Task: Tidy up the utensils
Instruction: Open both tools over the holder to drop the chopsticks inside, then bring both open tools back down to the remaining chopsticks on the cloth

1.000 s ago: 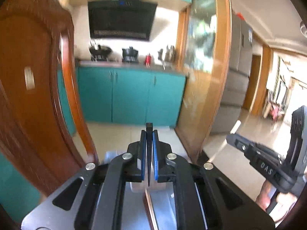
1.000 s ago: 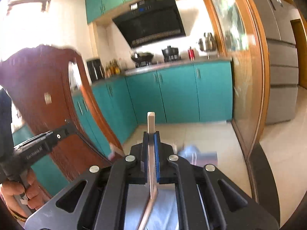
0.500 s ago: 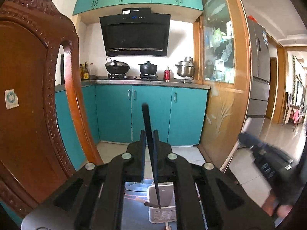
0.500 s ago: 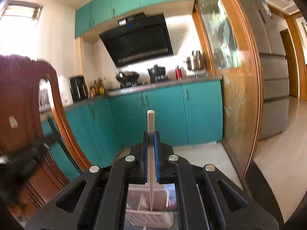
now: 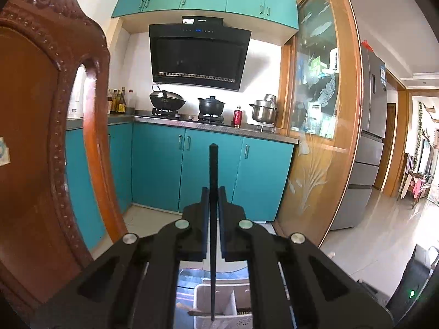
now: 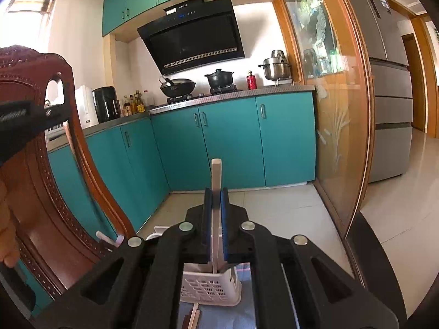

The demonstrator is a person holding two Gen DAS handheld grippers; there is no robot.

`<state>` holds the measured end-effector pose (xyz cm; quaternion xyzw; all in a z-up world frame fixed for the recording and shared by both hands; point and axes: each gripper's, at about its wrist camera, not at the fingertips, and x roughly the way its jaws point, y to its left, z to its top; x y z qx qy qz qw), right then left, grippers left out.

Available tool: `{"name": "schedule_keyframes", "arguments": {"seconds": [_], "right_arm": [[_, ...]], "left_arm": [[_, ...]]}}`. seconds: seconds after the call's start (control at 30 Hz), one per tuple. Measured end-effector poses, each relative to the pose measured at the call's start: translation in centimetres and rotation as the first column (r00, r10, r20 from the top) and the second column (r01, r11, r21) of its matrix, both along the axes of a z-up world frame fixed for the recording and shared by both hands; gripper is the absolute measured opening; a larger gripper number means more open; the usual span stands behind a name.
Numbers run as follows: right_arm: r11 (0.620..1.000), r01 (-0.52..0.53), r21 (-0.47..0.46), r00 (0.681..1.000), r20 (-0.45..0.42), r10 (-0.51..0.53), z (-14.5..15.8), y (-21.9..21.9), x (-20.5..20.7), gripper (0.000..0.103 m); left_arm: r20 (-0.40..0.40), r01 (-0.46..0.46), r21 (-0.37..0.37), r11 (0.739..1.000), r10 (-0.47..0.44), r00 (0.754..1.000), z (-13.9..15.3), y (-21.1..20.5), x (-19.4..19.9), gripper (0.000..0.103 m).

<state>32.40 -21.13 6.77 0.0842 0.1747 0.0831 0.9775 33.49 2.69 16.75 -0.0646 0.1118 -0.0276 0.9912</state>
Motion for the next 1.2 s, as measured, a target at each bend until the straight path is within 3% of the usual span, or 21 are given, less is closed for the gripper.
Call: {"name": "schedule_keyframes", "arguments": {"seconds": [0.2, 0.3, 0.47, 0.67, 0.77, 0.83, 0.9, 0.97, 1.1, 1.2], "right_arm": [[0.997, -0.060, -0.039, 0.998, -0.009, 0.060, -0.6, 0.1, -0.6, 0.010], [0.998, -0.056, -0.027, 0.998, 0.009, 0.056, -0.8, -0.7, -2.4, 0.041], [0.992, -0.043, 0.119, 0.993, 0.110, 0.030, -0.5, -4.7, -7.2, 0.041], [0.994, -0.015, 0.111, 0.995, 0.099, 0.004, -2.7, -6.9, -10.4, 0.041], [0.997, -0.041, 0.072, 0.999, -0.004, 0.042, -5.8, -6.3, -10.2, 0.041], [0.997, -0.064, 0.051, 0.992, -0.106, 0.070, -7.9, -5.4, -9.3, 0.041], [0.992, -0.120, 0.036, 0.965, -0.233, 0.125, -10.2, -3.7, -8.2, 0.041], [0.977, -0.211, 0.017, 0.902, -0.381, 0.202, -12.9, -1.0, -7.0, 0.041], [0.951, -0.308, -0.043, 0.805, -0.545, 0.236, -17.0, 3.8, -5.4, 0.041], [0.931, -0.349, -0.109, 0.766, -0.606, 0.216, -19.0, 6.5, -4.3, 0.041]], "left_arm": [[-0.029, 0.005, 0.019, 1.000, -0.005, 1.000, -1.6, -1.5, 1.3, 0.007], [-0.073, 0.009, 0.036, 0.999, -0.007, 0.997, -3.5, -2.2, 1.7, 0.007], [-0.110, 0.027, 0.059, 0.998, -0.021, 0.994, -5.7, -2.7, 0.8, 0.007], [-0.109, 0.059, 0.071, 0.996, -0.051, 0.993, -6.8, -2.9, -1.8, 0.011], [-0.082, 0.061, 0.066, 0.996, -0.056, 0.995, -7.0, -2.6, -4.0, 0.028], [-0.040, 0.034, 0.049, 0.998, -0.032, 0.999, -7.0, -1.7, -5.9, 0.033], [0.007, -0.033, 0.020, 0.999, 0.033, 0.999, -7.5, -0.2, -8.2, 0.034], [-0.001, -0.075, -0.031, 0.997, 0.075, 0.997, -8.9, 1.5, -9.3, 0.034], [-0.184, -0.056, -0.109, 0.992, 0.035, 0.982, -14.5, 3.3, -8.0, 0.034], [-0.337, -0.029, -0.095, 0.995, -0.005, 0.941, -20.0, 3.3, -6.0, 0.034]]}}
